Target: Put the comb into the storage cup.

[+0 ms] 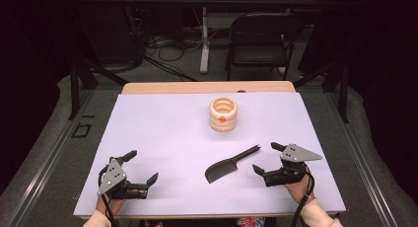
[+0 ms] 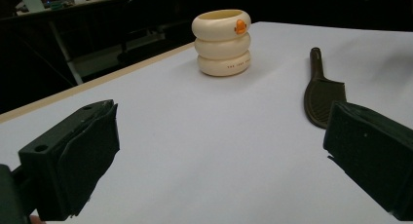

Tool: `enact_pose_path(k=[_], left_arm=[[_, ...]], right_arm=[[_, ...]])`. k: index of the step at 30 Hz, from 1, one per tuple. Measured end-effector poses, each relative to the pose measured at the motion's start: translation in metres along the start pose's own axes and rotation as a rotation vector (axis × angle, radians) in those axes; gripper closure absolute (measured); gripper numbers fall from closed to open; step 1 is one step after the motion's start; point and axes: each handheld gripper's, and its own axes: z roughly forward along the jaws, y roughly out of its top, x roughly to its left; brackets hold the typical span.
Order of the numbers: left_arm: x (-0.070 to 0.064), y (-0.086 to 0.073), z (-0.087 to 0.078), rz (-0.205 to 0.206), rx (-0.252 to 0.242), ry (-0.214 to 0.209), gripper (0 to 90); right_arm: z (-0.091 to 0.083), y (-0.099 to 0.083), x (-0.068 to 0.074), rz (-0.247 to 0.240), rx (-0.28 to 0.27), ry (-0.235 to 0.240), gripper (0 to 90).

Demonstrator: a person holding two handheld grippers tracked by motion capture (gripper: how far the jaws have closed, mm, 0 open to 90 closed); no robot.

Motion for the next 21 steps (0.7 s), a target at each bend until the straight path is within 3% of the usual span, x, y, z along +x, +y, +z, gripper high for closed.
enact_pose_path(k=[21], left_arm=[[0.001,0.0,0.001,0.001,0.003,0.005,0.0]], right_arm=[[0.045,0.009,-0.029,0.048,0.116,0.018,0.0]])
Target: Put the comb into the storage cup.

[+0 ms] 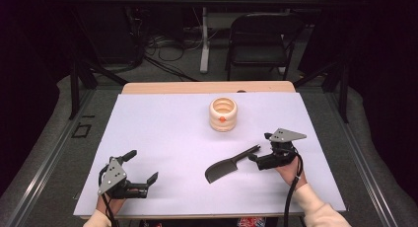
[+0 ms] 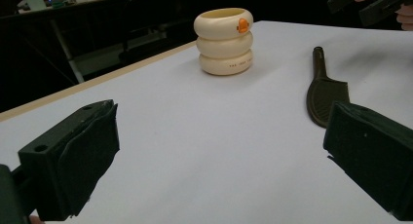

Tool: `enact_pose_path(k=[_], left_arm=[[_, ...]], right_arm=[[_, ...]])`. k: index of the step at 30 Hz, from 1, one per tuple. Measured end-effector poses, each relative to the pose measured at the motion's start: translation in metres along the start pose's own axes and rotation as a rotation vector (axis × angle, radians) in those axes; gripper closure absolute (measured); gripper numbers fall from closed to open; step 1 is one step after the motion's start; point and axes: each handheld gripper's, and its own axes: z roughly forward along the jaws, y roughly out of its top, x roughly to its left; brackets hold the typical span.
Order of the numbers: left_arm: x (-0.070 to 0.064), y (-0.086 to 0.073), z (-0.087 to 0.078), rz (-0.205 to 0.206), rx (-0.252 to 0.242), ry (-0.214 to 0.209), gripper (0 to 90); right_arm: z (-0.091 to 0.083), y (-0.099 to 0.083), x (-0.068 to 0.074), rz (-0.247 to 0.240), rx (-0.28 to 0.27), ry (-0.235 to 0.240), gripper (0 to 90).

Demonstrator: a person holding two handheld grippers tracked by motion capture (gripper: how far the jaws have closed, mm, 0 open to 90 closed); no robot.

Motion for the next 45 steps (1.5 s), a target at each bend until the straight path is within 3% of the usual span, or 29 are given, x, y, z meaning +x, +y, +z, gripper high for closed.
enact_pose_path(k=[17,21,28,29,31,33,34,35,37,45], left_arm=[[0.0,0.0,0.001,0.001,0.002,-0.003,0.0],[0.001,-0.001,0.001,0.0,0.003,-0.003,0.0],[0.0,0.0,0.0,0.006,0.002,-0.005,0.0],[0.0,0.0,0.0,0.007,0.003,-0.005,0.0],[0.001,0.0,0.0,0.002,0.004,-0.004,0.0],[0.002,-0.001,0.0,-0.004,0.003,-0.003,0.0],[0.002,-0.001,0.0,-0.004,0.003,-0.003,0.0],[0.003,-0.001,0.0,-0.003,0.008,-0.004,0.0],[0.002,-0.001,0.0,-0.001,0.007,-0.006,0.0],[0.001,0.0,-0.001,0.0,0.005,-0.005,0.0]], right_arm=[[0.029,0.008,-0.012,0.005,0.074,0.004,0.0],[0.034,0.01,-0.017,0.007,0.092,0.006,3.5],[0.041,0.013,-0.022,0.006,0.117,-0.012,21.1],[0.044,0.013,-0.024,0.005,0.133,-0.024,33.7],[0.046,0.013,-0.026,0.008,0.154,-0.029,46.2],[0.048,0.013,-0.028,0.002,0.168,-0.029,56.7],[0.048,0.013,-0.028,0.002,0.168,-0.029,56.7],[0.051,0.012,-0.03,-0.006,0.186,-0.02,67.7],[0.053,0.012,-0.031,-0.017,0.206,-0.025,74.9],[0.053,0.012,-0.032,-0.052,0.237,-0.044,89.9]])
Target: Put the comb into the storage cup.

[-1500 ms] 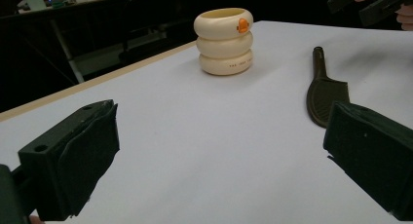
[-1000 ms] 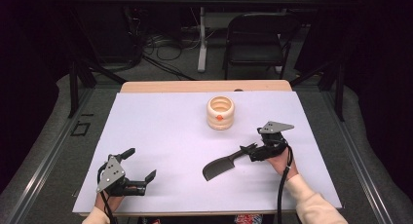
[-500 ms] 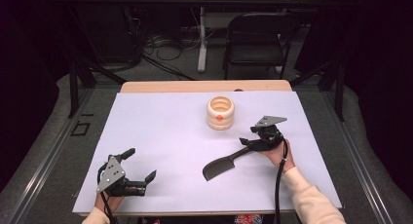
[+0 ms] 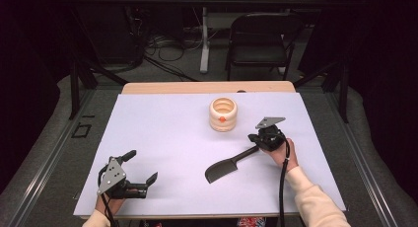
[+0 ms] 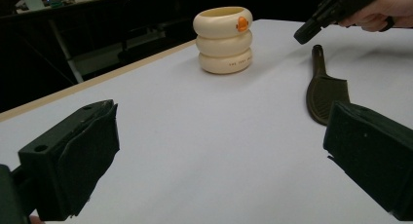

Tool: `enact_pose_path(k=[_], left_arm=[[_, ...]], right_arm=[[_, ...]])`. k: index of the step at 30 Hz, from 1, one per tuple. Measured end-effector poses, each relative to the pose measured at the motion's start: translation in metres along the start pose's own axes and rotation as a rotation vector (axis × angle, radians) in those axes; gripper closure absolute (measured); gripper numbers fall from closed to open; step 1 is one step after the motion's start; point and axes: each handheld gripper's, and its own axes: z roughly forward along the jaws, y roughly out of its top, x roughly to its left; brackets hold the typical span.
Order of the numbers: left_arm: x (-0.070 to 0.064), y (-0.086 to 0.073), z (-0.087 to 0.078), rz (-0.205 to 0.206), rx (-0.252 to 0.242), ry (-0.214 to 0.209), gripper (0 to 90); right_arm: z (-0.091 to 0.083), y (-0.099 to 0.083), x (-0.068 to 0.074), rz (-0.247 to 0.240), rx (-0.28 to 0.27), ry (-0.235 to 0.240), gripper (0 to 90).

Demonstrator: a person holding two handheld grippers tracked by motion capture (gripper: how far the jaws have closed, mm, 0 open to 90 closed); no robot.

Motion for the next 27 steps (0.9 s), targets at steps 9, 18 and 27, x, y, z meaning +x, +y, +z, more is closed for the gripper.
enact_pose_path(k=[9,18,27], left_arm=[[-0.0001,0.0001,-0.0004,0.0,0.001,0.0,0.0],[0.0009,0.0002,-0.0013,-0.001,-0.001,0.0,0.0],[0.0008,-0.0001,-0.0016,0.003,0.005,0.002,0.0]], right_arm=[[0.0045,-0.0007,0.001,-0.048,0.099,-0.024,90.0],[0.0017,-0.0023,0.002,-0.086,0.152,-0.042,90.0],[-0.0018,-0.0056,0.0019,-0.101,0.166,-0.04,90.0]])
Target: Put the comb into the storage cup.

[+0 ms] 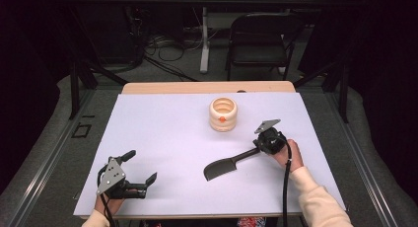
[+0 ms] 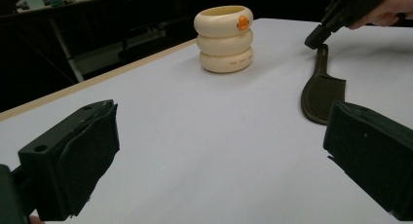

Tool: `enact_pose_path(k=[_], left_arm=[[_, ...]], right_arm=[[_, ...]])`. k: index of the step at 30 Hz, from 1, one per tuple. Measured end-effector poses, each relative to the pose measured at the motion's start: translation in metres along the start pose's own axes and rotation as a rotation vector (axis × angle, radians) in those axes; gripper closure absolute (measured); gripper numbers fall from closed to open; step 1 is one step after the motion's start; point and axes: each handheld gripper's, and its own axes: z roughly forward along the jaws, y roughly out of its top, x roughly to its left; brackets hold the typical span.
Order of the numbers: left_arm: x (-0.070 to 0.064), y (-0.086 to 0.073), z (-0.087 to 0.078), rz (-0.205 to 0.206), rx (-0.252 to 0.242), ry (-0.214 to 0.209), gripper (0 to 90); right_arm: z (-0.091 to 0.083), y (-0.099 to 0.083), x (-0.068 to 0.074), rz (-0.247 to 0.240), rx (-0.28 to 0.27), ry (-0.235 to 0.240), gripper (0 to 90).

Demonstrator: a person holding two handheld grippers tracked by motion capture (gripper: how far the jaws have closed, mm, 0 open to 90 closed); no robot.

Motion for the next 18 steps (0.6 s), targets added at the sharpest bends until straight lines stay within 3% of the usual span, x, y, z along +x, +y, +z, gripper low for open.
enact_pose_path(k=[4,18], left_arm=[[0.0,0.0,0.001,0.0,0.009,0.003,0.0],[0.001,0.0,-0.001,-0.002,-0.001,0.014,0.0]], right_arm=[[-0.001,-0.001,0.005,-0.013,0.037,-0.001,90.0],[-0.005,-0.005,0.012,-0.023,0.057,0.005,90.0]])
